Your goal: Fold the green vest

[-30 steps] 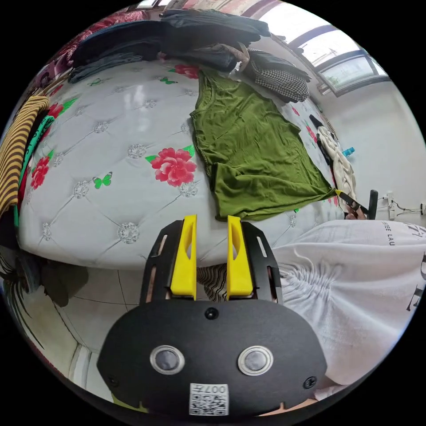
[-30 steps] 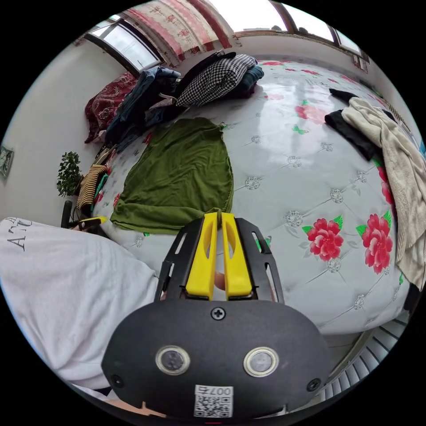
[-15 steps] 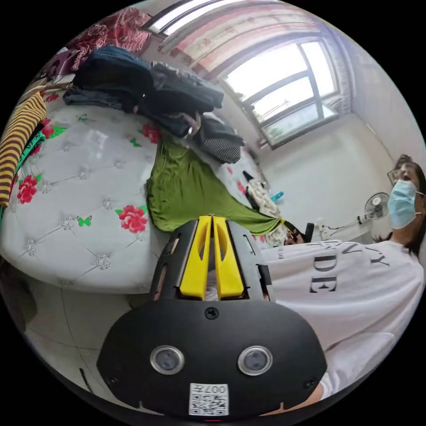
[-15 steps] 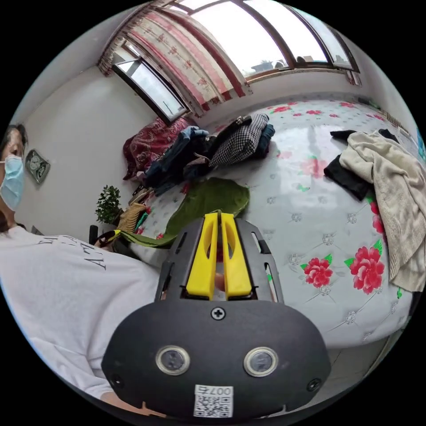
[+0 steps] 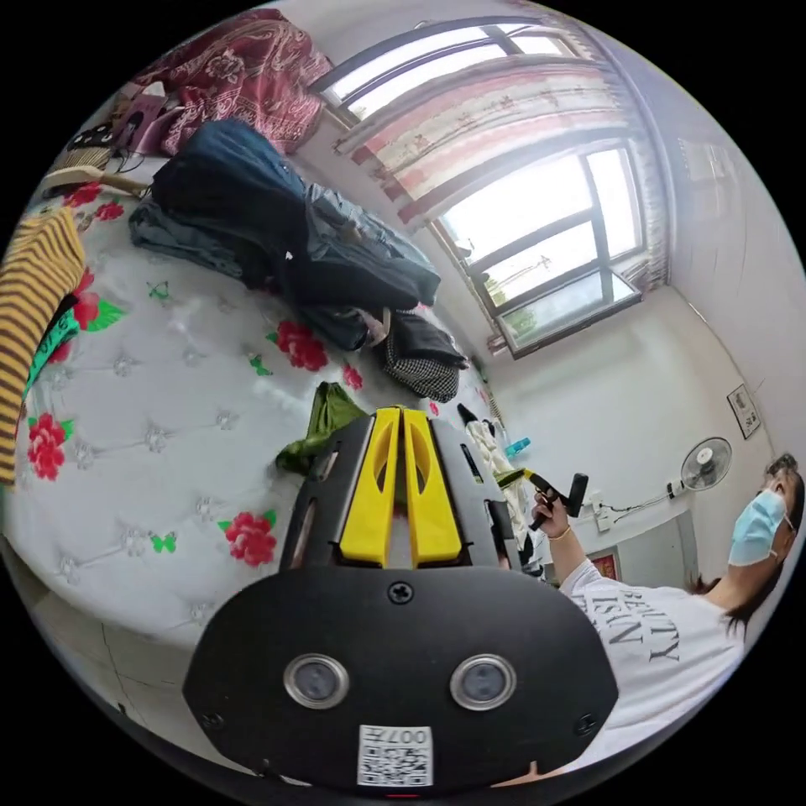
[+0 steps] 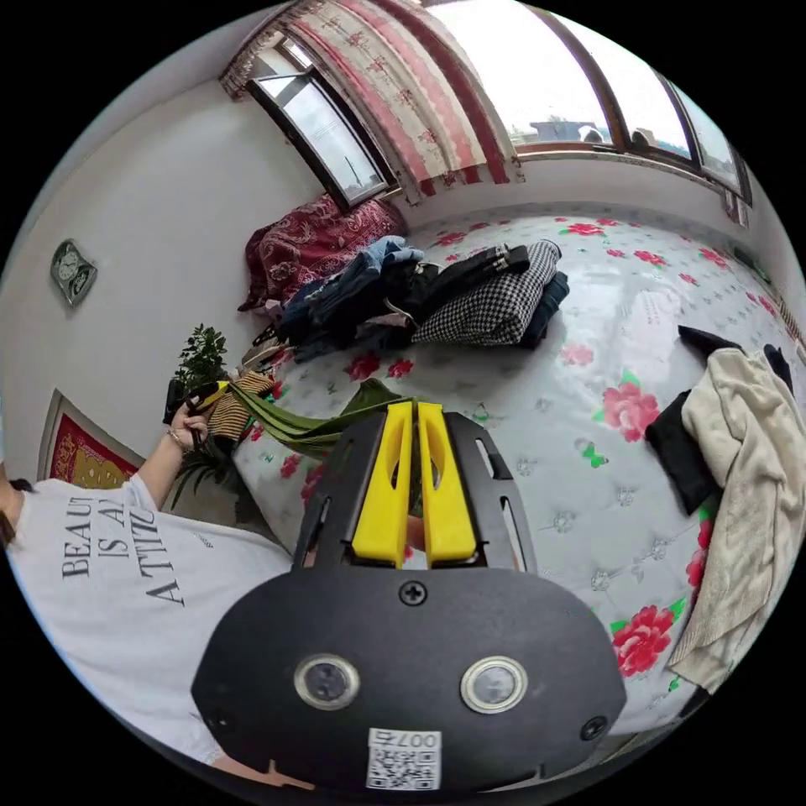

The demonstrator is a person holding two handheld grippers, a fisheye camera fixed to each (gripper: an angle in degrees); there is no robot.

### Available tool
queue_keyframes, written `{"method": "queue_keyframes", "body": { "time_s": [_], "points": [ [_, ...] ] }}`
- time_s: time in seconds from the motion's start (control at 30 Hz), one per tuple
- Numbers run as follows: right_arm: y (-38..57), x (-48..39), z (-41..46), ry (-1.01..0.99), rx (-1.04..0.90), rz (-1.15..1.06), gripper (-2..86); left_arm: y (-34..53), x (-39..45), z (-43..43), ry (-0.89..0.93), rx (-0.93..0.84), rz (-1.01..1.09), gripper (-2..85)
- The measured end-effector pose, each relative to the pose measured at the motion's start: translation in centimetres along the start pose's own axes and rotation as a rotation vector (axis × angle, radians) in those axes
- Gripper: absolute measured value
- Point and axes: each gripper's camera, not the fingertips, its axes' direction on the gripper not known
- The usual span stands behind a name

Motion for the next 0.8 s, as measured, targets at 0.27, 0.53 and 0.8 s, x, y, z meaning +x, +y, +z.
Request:
{"method": "queue_keyframes", "body": {
  "time_s": [0.27, 0.53, 0.8],
  "points": [
    [-6.8, -8.2, -15.6, 0.015, 0.521, -0.207, -0.2, -8.9, 16.4, -11.4, 0.141, 0.305, 0.348, -1.0],
    [0.4, -10.0, -20.0, -0.022, 0.567, -0.28, -0.2, -1.2, 18.5, -18.4, 0.247, 0.31, 0.432, -1.0],
    [9.4, -10.1, -14.9, 0.053, 0.329, -0.252, -0.2, 9.9, 13.8, -16.8, 0.103, 0.143, 0.458, -1.0]
  ]
}}
